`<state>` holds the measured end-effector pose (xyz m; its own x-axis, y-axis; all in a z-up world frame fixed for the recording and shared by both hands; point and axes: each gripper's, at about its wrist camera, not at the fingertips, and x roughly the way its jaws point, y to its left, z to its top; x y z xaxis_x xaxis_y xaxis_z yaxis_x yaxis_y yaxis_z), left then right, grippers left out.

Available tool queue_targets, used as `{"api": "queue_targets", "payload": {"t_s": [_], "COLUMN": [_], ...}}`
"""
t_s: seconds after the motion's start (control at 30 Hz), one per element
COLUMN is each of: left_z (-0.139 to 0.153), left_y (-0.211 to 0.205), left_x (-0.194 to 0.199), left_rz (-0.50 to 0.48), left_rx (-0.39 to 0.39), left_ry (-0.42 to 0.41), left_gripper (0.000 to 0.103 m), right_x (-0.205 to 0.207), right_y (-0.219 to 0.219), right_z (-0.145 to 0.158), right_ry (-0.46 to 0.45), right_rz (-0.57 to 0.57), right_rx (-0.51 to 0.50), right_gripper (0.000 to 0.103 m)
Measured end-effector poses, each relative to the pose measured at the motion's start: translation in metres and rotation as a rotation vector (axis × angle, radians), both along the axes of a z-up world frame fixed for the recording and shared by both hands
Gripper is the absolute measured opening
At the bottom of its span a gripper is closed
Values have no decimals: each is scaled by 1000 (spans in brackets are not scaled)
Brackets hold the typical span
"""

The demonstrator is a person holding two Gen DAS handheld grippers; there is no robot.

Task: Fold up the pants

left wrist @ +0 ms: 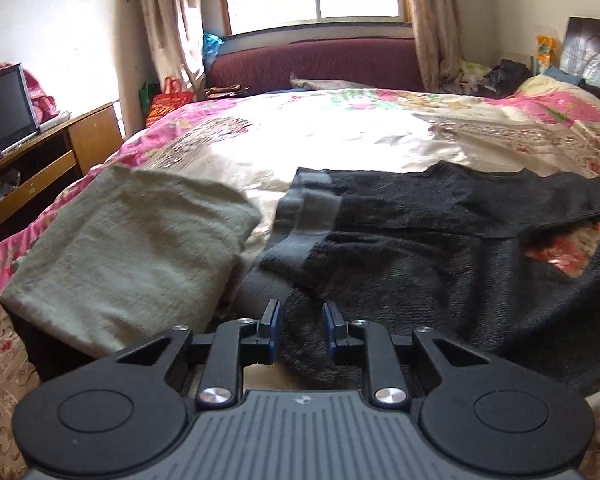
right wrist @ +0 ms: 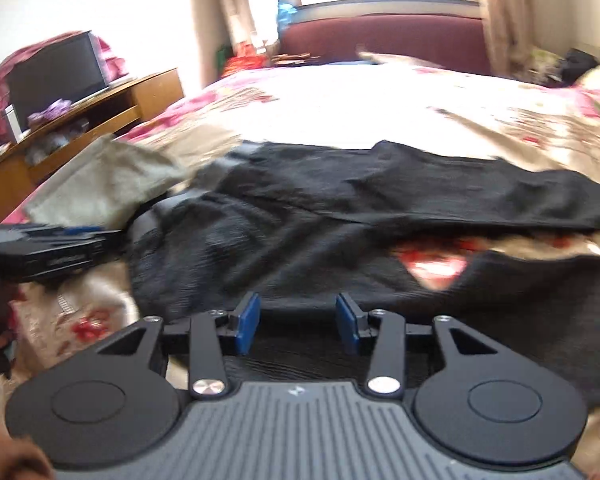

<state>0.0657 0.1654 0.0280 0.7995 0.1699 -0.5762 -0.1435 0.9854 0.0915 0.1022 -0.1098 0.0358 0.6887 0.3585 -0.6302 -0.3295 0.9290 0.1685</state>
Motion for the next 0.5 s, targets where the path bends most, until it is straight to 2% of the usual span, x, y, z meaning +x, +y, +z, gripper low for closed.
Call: {"api": "queue_targets", "payload": {"t_s": [0.17,0.3,0.4,0.5], "left_z": [4,-4,-10,-13], "left_y": [-88,-175,-233,-276], "left_x": [22,40,49,54], "left_rz": [-249,-469,-603,-692], "left_rx": [17,29,62,98], "left_ry": [2,30,41,50], "left_gripper": [36,37,38,40], "right_x": [6,-1,0,1], "right_y": [-153,-255,-303,-332], "right_z": [-21,-31,-46,-65], "right_ry": [89,84,108,113], "right_rz": [-482,-789,-902,-941], "right_rx": [40,134,209,364], "right_gripper": [46,49,53,54]}}
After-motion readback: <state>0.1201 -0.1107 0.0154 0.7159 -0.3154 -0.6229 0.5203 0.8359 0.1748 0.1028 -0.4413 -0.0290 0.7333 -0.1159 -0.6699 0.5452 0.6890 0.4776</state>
